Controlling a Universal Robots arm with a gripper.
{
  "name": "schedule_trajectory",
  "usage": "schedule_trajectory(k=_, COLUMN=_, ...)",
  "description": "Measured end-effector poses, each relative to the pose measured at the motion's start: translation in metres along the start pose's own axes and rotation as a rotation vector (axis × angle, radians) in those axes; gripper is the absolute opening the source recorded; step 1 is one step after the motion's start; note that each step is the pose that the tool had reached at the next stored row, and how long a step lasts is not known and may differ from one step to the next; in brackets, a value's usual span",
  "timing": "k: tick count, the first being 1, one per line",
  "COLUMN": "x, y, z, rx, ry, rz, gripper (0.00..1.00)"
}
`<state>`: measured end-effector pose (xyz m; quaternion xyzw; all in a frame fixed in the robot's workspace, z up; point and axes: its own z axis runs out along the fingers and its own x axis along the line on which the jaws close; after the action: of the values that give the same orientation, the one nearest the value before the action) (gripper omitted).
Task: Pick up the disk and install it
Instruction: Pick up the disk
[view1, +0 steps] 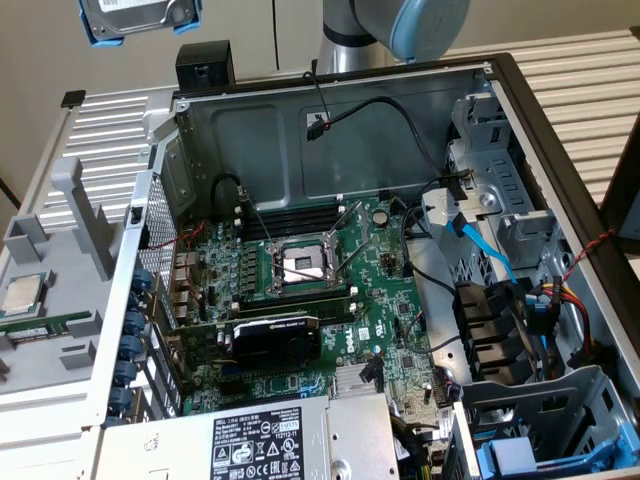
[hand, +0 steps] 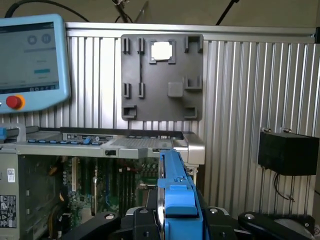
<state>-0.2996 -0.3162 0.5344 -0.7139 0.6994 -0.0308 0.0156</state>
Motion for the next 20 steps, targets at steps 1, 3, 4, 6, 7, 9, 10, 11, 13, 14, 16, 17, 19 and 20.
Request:
schedule_trajectory(k=1, x=0.002, y=-0.0037, z=0.0003, rx=-0.0001, ry=-0.0004, rz=0.000, gripper=0.37)
schedule_trajectory(k=3, x=0.005, y=-0.0104, z=0.0008, rx=-0.0001, ry=-0.0010, rz=0.000, gripper=0.37)
schedule_trajectory(k=4, x=0.007, y=-0.0134, z=0.0010, rx=-0.0001, ry=-0.0013, rz=0.000, gripper=0.37)
schedule_trajectory(k=6, x=0.010, y=-0.0199, z=0.0015, rx=-0.0006, ry=-0.0016, rz=0.000, gripper=0.37)
schedule_trajectory(k=7, x=0.012, y=-0.0231, z=0.0017, rx=-0.0009, ry=-0.0017, rz=0.000, gripper=0.37)
schedule_trajectory(k=9, x=0.015, y=-0.0293, z=0.0021, rx=-0.0018, ry=-0.0019, rz=0.000, gripper=0.37)
schedule_trajectory(k=10, x=0.017, y=-0.0322, z=0.0023, rx=-0.0024, ry=-0.0019, rz=0.000, gripper=0.37)
schedule_trajectory(k=11, x=0.018, y=-0.0353, z=0.0025, rx=-0.0030, ry=-0.0021, rz=0.000, gripper=0.37)
schedule_trajectory(k=13, x=0.021, y=-0.0414, z=0.0029, rx=-0.0042, ry=-0.0023, rz=0.000, gripper=0.37)
schedule_trajectory(k=14, x=0.023, y=-0.0444, z=0.0031, rx=-0.0048, ry=-0.0024, rz=0.000, gripper=0.37)
schedule_trajectory(k=16, x=0.026, y=-0.0504, z=0.0035, rx=-0.0061, ry=-0.0027, rz=0.000, gripper=0.37)
schedule_trajectory(k=17, x=0.027, y=-0.0533, z=0.0038, rx=-0.0068, ry=-0.0029, rz=0.000, gripper=0.37)
schedule_trajectory(k=19, x=0.030, y=-0.0588, z=0.0042, rx=-0.0082, ry=-0.0034, rz=0.000, gripper=0.37)
schedule_trajectory(k=20, x=0.031, y=-0.0613, z=0.0044, rx=-0.0090, ry=-0.0036, rz=0.000, gripper=0.37)
